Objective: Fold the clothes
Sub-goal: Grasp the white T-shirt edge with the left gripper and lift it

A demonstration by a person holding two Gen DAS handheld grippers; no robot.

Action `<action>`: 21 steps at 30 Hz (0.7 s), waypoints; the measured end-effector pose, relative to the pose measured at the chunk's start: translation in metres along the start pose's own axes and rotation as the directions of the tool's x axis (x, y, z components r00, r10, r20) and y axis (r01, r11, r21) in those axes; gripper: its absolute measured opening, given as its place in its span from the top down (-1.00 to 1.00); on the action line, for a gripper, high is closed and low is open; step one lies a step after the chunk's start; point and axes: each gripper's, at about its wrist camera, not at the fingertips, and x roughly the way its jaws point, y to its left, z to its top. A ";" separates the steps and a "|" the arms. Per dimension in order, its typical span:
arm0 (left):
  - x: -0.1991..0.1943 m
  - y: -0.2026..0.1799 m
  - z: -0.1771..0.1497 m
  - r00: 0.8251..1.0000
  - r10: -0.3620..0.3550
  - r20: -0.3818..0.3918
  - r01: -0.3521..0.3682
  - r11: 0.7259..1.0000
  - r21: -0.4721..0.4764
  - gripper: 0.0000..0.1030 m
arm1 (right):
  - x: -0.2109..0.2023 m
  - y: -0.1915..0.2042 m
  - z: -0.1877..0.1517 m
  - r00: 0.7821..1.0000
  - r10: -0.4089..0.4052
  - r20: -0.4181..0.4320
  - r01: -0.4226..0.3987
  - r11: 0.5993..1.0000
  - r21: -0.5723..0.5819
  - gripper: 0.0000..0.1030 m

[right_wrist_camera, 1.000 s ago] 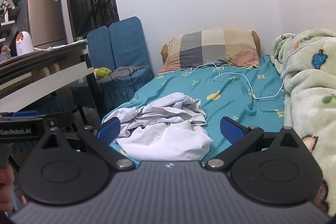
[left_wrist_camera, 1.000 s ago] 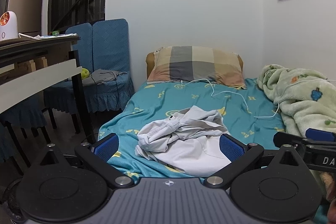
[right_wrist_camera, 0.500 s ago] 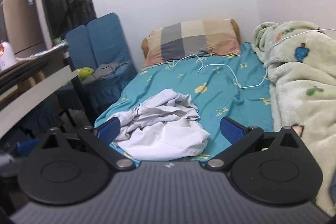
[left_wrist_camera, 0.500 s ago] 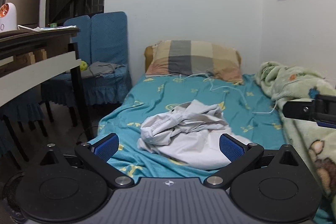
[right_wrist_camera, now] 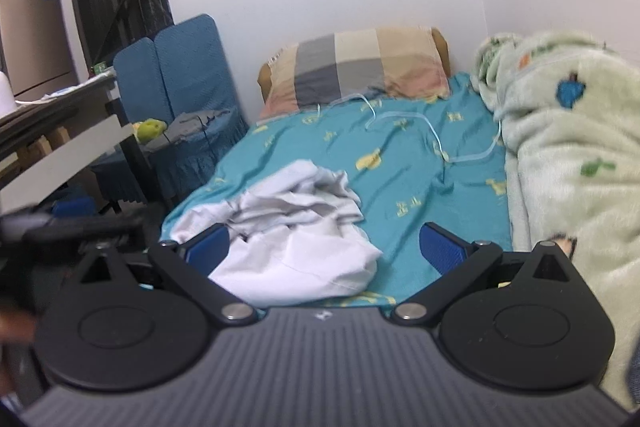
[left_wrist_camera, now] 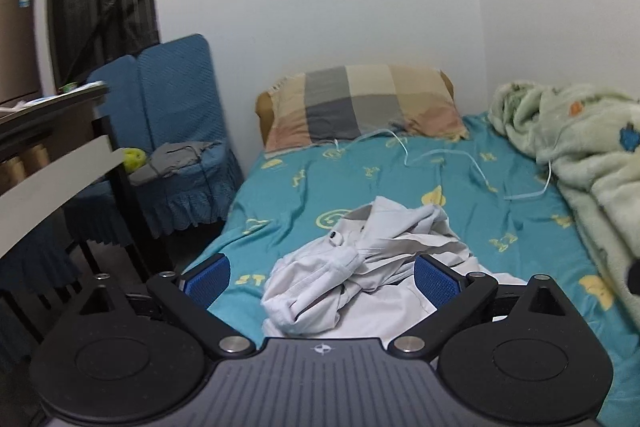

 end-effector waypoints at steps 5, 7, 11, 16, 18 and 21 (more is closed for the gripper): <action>0.085 -0.019 0.000 0.997 0.010 -0.071 -0.004 0.996 0.089 -0.74 | 0.029 -0.022 -0.010 0.999 0.008 -0.047 -0.007 1.000 0.024 -1.00; 0.113 -0.022 -0.006 0.995 0.013 -0.095 -0.003 0.995 0.101 -0.52 | 0.043 -0.030 -0.011 0.998 0.020 -0.062 -0.018 0.999 0.042 -1.00; 0.149 -0.014 -0.020 0.992 0.030 -0.125 -0.027 0.999 0.021 0.11 | 0.065 -0.040 -0.016 0.995 0.040 -0.089 -0.033 0.996 0.078 -1.00; 0.136 -0.001 -0.015 0.997 -0.006 -0.071 0.000 0.997 -0.078 0.69 | 0.081 -0.045 -0.021 0.991 0.062 -0.119 -0.051 0.994 0.098 -1.00; 0.119 0.003 -0.009 1.000 -0.021 -0.012 0.020 0.995 -0.095 0.70 | 0.081 -0.045 -0.021 0.991 0.063 -0.115 -0.052 0.994 0.093 -1.00; 0.082 0.012 -0.003 0.996 -0.082 0.039 0.087 0.987 -0.137 0.72 | 0.074 -0.043 -0.018 0.995 0.058 -0.086 -0.052 0.996 0.078 -1.00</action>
